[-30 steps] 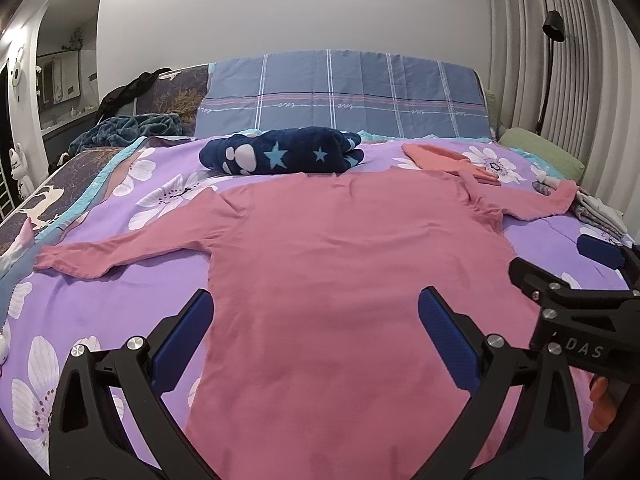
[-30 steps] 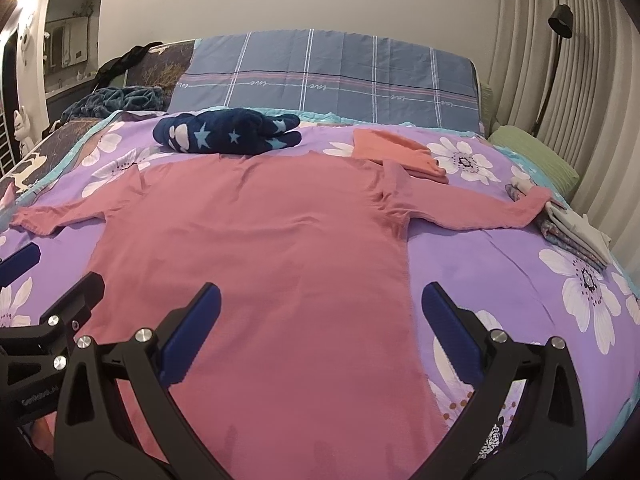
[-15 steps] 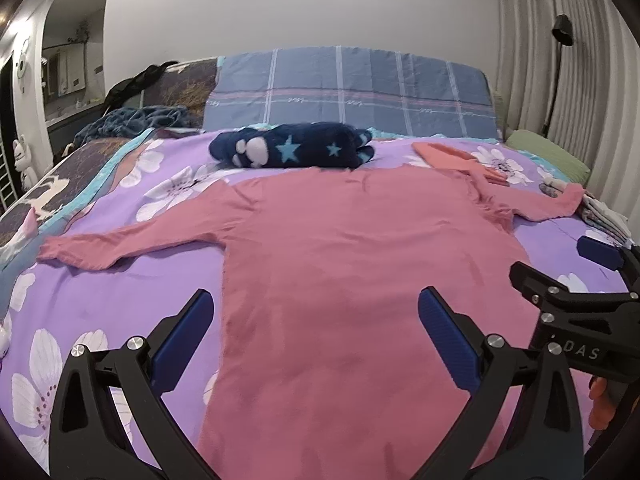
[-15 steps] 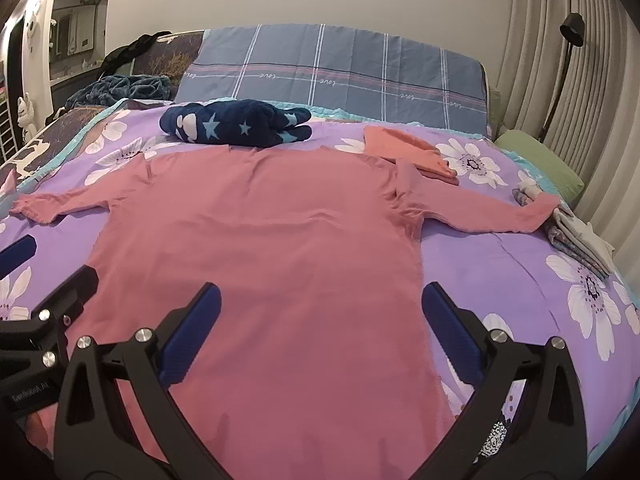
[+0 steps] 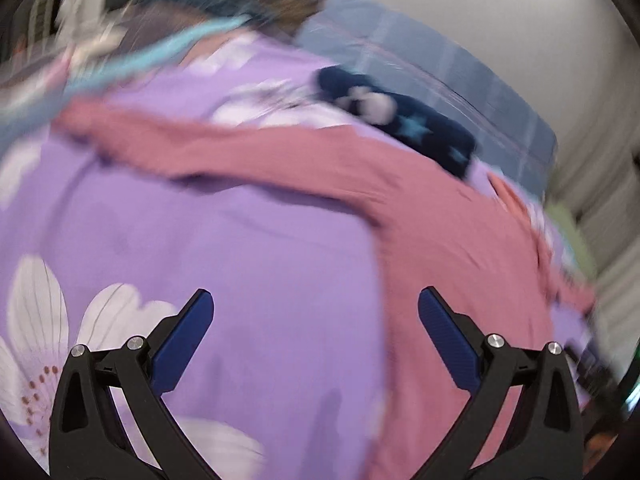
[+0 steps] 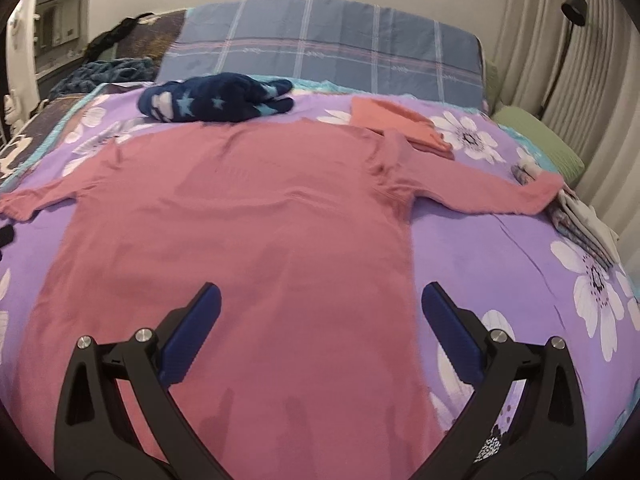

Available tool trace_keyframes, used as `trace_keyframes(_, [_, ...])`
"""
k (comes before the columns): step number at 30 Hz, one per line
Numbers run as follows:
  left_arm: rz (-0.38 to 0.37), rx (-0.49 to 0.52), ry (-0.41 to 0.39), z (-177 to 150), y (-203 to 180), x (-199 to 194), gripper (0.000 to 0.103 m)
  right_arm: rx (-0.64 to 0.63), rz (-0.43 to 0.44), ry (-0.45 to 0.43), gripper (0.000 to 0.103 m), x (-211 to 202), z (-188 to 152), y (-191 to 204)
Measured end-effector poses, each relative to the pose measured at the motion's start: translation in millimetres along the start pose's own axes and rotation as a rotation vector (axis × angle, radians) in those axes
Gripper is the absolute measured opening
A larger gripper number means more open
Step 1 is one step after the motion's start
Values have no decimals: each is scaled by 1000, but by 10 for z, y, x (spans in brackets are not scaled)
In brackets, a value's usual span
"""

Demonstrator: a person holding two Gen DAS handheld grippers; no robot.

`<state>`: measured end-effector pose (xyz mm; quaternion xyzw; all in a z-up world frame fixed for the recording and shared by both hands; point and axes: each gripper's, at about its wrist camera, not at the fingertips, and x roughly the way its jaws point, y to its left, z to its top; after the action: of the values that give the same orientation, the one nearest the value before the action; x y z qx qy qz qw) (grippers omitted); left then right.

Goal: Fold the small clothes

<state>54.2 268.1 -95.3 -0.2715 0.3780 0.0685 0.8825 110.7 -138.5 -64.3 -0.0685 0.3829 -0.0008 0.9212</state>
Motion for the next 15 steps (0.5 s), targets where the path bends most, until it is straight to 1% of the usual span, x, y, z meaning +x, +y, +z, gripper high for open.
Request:
trace_keyframes(1, [-13, -57, 4, 68, 194, 38, 100, 0, -6, 7, 101, 28, 5, -3])
trace_keyframes(2, [-9, -116, -6, 155, 422, 68, 98, 0, -15, 14, 101, 66, 21, -7])
trace_keyframes(4, [27, -189, -44, 293, 734, 76, 97, -1, -25, 17, 101, 109, 48, 3])
trace_keyframes(5, [39, -227, -63, 363, 879, 77, 93, -2, -29, 17, 101, 132, 72, 21])
trace_keyframes(6, [40, -272, -85, 461, 1069, 89, 90, -4, -29, 16, 101, 151, 92, 36])
trace_keyframes(7, [39, -300, -96, 538, 1197, 112, 86, -7, -28, 17, 101, 179, 118, 68])
trace_keyframes(8, [44, -323, -104, 615, 1307, 137, 80, -9, -25, 20, 101, 208, 141, 90])
trace_keyframes(9, [62, -343, -113, 714, 1428, 180, 77, -11, -21, 25, 101, 231, 156, 113])
trace_keyframes(11, [93, -350, -127, 885, 1587, 260, 68, -9, -12, 36, 101, 282, 187, 168])
trace_keyframes(15, [132, -400, -161, 1163, 1833, 363, 63, -8, -3, 53, 101, 377, 232, 255])
